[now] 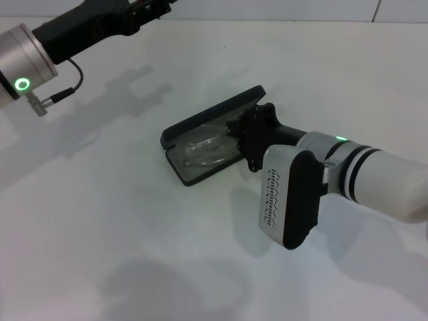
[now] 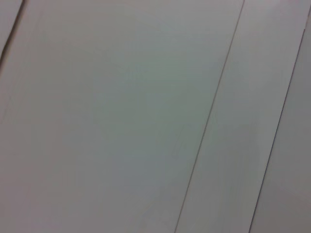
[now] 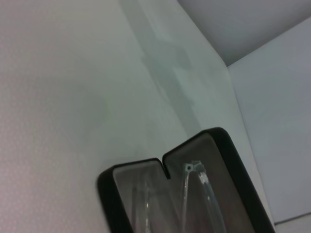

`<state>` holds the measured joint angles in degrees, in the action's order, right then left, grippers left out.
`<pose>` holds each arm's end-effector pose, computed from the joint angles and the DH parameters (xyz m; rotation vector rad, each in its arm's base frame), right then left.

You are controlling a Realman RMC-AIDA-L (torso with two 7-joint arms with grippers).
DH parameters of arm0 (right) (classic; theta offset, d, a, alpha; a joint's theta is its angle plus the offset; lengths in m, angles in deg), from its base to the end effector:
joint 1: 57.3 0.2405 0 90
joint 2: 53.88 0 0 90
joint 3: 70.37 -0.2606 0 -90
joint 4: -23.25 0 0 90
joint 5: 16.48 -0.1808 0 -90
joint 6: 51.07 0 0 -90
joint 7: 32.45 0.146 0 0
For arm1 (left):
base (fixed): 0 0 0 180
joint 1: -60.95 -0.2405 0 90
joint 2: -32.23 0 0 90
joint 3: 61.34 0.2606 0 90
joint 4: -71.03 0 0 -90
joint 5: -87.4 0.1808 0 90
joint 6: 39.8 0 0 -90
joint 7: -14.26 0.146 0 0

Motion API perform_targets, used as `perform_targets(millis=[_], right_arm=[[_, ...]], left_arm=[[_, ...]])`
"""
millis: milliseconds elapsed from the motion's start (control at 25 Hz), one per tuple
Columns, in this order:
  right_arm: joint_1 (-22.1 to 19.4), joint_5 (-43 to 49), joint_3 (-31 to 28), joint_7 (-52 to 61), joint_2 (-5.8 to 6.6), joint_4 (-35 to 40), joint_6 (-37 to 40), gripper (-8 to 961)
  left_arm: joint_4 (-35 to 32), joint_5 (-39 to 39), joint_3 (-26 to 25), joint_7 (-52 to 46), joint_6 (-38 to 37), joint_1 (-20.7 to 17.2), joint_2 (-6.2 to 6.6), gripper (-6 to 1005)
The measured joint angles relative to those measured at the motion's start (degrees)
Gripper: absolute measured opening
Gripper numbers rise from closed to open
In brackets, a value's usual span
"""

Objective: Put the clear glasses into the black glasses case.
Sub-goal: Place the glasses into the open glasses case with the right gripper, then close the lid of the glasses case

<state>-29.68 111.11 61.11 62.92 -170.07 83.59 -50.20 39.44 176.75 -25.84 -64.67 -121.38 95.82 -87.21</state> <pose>0.1650 0.3245 -0.1160 -2.2957 -0.7420 -0.1162 -0.2072 0.3636 0.0312 -2.2669 -0.6667 -1.1953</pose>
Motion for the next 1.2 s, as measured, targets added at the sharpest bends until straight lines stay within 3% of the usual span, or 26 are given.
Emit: perform_targets(millis=[240,480,720,880,960,1080,1200], right_arm=[[-0.3,-0.9,0.3,0.0,0.0,0.3,0.5,50],[-2.3,-1.9,-0.2,0.0,0.1,2.9,1.3,178],[-8.6,-2.1,-6.8,0.0,0.62,13.7,14.6,273],[-10.5,-7.5,-13.6,-0.4,0.76,17.3,24.3,311],[-10.8,-13.5,-19.7,-1.8,0.85,17.9,31.9,327],[-11.1,-25.8,-31.3,-7.6,0.8,15.4,45.0,335],[-10.2,-39.5,-45.6,-15.5,0.72,7.3,62.3,337]], left_arm=[[0.0,0.0,0.0,0.0,-0.1,0.0,0.0,773],[0.6,0.0,0.0,0.2,-0.1,0.0,0.0,773],[0.7,0.1,0.0,0.2,0.0,-0.3,0.08,773],[0.7,1.1,0.0,0.5,0.3,-0.6,0.09,773],[0.7,2.1,0.0,0.6,1.0,-0.9,0.09,773],[0.8,3.0,0.1,0.8,3.0,-0.8,0.02,773],[1.8,3.2,0.9,1.2,5.6,-0.4,-0.05,773]])
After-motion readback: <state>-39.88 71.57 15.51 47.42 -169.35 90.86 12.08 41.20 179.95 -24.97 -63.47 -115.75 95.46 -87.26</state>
